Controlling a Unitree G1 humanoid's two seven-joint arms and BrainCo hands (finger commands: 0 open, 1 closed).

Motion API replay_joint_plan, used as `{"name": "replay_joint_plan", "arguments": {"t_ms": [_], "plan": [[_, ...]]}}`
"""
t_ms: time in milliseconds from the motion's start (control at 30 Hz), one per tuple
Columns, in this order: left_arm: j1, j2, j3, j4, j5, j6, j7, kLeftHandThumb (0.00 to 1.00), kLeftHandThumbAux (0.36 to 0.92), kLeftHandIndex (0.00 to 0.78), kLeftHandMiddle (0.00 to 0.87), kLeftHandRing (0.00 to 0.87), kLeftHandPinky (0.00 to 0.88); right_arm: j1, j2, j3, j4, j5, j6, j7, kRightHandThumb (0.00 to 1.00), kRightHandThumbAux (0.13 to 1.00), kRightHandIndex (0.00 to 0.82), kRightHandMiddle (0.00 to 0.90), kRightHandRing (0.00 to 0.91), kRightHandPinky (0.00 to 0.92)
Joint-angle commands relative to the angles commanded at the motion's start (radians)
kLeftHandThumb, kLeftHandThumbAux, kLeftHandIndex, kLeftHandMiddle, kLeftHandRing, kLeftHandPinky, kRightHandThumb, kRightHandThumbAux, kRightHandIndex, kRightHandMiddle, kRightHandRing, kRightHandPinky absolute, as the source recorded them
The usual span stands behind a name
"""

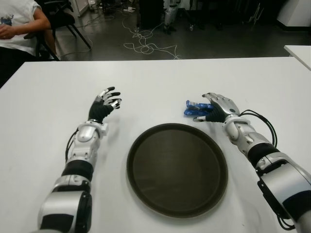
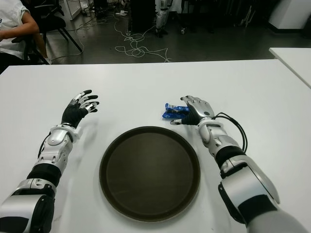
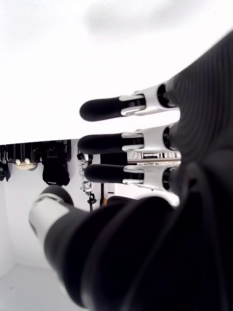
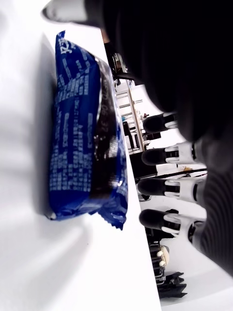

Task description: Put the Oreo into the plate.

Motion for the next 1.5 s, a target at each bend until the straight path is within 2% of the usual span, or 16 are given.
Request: {"name": "replay_joint_plan", "arguments": {"t_ms": [500,833,1033,1500], "plan": [[0.001,-0.001,-0.008,-0.002,0.012,-0.002,0.015,0.222,0.822,0.18,0.261,0.261,0.319,-0.005,0.009,0.025,0.025,-0.019,-0.004,-0.016,0.0,0.469,0.052,0.117,0.165,0.235],[-0.004,0.0,-0.011,0.006,0.013,-0.003,0.019,0.231,0.821,0.178,0.259,0.271,0.334,-0.006,0.015,0.051,0.04,-0.018,0.004,0.042,0.0,0.507,0.062,0.122,0.171,0.213],[0.0,-0.003,-0.01,0.001,0.009,-0.005,0.017,0.231,0.82,0.178,0.259,0.267,0.324,-0.003,0.021,0.052,0.046,-0.01,-0.004,0.073,0.0,0.506,0.082,0.153,0.202,0.241],[0.009,-0.013,-0.009,-0.025,0.003,0.01,0.02,0.242,0.799,0.167,0.25,0.256,0.313,0.007,0.028,0.034,0.053,0.009,-0.004,0.104,0.0,0.606,0.171,0.202,0.242,0.285]]}}
